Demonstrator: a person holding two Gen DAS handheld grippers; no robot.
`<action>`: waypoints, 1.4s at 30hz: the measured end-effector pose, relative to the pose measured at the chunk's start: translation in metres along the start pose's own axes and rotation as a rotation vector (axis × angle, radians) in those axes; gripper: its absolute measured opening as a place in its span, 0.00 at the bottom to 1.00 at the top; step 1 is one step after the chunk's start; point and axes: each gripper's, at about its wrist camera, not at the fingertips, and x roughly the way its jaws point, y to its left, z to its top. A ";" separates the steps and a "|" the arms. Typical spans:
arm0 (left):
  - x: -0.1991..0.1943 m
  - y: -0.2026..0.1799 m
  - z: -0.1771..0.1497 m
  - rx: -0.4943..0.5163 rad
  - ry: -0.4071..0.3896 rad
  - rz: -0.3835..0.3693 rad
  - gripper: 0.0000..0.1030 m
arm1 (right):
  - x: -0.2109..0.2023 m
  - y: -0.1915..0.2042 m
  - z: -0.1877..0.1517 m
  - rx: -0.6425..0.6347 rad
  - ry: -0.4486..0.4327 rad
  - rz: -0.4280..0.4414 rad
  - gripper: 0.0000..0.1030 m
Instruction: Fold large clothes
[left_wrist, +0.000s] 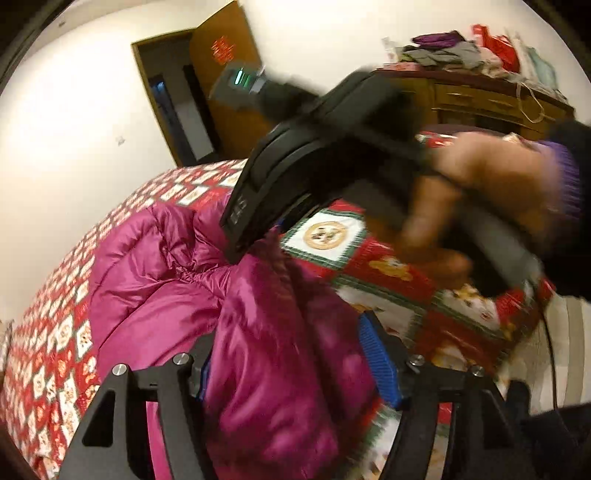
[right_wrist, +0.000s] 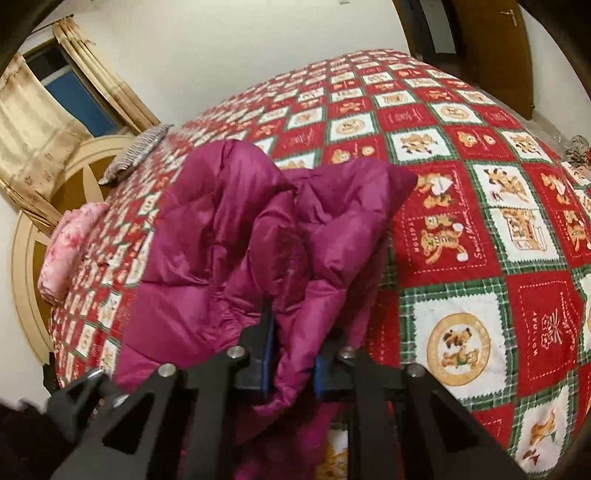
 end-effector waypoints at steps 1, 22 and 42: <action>-0.007 -0.003 -0.003 0.015 -0.003 -0.002 0.66 | 0.002 -0.004 -0.001 0.014 0.006 0.004 0.18; 0.040 0.183 0.016 -0.615 0.037 0.160 0.80 | -0.008 -0.007 -0.024 -0.077 -0.097 -0.103 0.32; 0.075 0.158 0.001 -0.564 0.146 0.323 0.82 | -0.012 0.044 0.054 0.341 -0.221 -0.116 0.37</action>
